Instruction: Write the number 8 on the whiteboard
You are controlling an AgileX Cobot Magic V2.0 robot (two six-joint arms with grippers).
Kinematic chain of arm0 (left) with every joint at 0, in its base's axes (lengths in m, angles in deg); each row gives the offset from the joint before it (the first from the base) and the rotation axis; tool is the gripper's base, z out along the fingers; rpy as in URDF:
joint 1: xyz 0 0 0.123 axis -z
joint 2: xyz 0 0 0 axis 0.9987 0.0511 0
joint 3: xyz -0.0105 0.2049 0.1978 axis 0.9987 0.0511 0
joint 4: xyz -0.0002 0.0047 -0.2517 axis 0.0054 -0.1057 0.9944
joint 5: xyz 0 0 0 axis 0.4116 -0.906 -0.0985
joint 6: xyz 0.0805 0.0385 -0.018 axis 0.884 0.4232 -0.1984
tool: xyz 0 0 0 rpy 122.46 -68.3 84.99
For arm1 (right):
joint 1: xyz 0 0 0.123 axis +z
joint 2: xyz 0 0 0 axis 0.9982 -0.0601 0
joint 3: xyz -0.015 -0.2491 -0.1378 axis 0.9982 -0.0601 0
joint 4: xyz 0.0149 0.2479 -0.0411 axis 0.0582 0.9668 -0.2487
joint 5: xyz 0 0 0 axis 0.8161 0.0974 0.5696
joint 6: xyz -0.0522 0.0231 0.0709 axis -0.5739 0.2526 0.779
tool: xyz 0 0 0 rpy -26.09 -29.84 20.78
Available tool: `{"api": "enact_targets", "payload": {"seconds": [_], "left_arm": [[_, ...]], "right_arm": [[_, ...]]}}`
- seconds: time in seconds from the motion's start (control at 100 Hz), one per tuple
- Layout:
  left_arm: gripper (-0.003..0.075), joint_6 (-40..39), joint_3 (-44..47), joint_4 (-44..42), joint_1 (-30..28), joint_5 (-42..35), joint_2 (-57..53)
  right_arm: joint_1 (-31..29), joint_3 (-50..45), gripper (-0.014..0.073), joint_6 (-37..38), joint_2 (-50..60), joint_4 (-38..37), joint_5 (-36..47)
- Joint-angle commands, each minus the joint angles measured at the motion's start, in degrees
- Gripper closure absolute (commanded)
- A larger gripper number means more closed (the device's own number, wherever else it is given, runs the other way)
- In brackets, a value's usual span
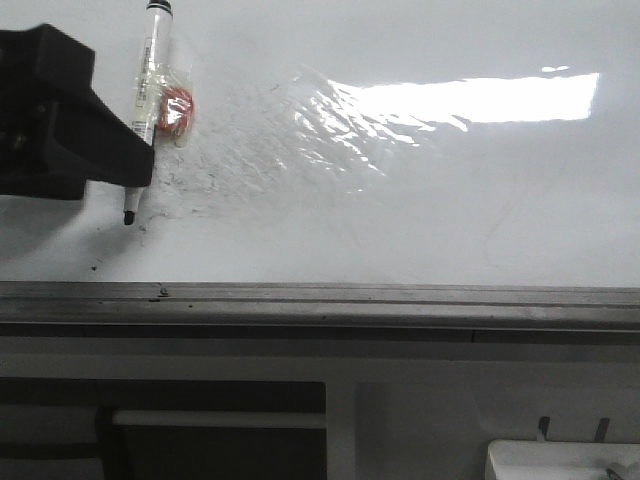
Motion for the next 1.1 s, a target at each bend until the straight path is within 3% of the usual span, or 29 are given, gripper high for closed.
{"api": "enact_targets", "payload": {"seconds": [0.0,0.12,0.26,0.39,0.53,0.63,0.89,0.97,1.09], "left_arm": [[0.0336,0.0,-2.0,0.7,0.4,-2.9,0.6],[0.0389,0.0,-2.0,1.7,0.4,-4.6,1.5],[0.0501,0.0,-2.1,2.1,0.4,-8.5,1.4],[0.0736,0.0,-2.1,-0.5,0.4,-6.7,1.3],[0.0741,0.2,-2.1,-3.1,0.5,-0.8,-0.8],[0.0741,0.7,-2.1,-6.2,0.5,6.0,-4.8],[0.0741,18.9,-1.1,-5.8,4.8,20.7,-22.1],[0.0741,21.4,0.0,-5.8,6.7,23.1,-25.7],[0.0741,22.8,1.8,-5.8,8.9,23.6,-27.7]], "right_arm": [[-0.1,2.1,0.0186,-0.7,-0.9,0.5,3.3],[-0.1,2.1,0.0186,-0.7,-0.9,0.5,3.3],[-0.1,2.1,0.0186,-0.7,-0.9,0.5,3.3],[-0.1,2.1,0.0186,-0.7,-0.9,0.5,2.9],[-0.1,2.1,0.0188,-1.8,-0.9,1.3,-0.3],[0.9,2.1,0.0188,-9.2,-0.9,5.4,-3.4],[6.4,2.1,0.0188,-37.9,-0.9,30.4,-11.7],[7.2,2.1,0.0188,-44.2,-1.3,38.1,-12.6],[7.6,2.1,0.0188,-49.7,-4.1,43.8,-14.7]]}}
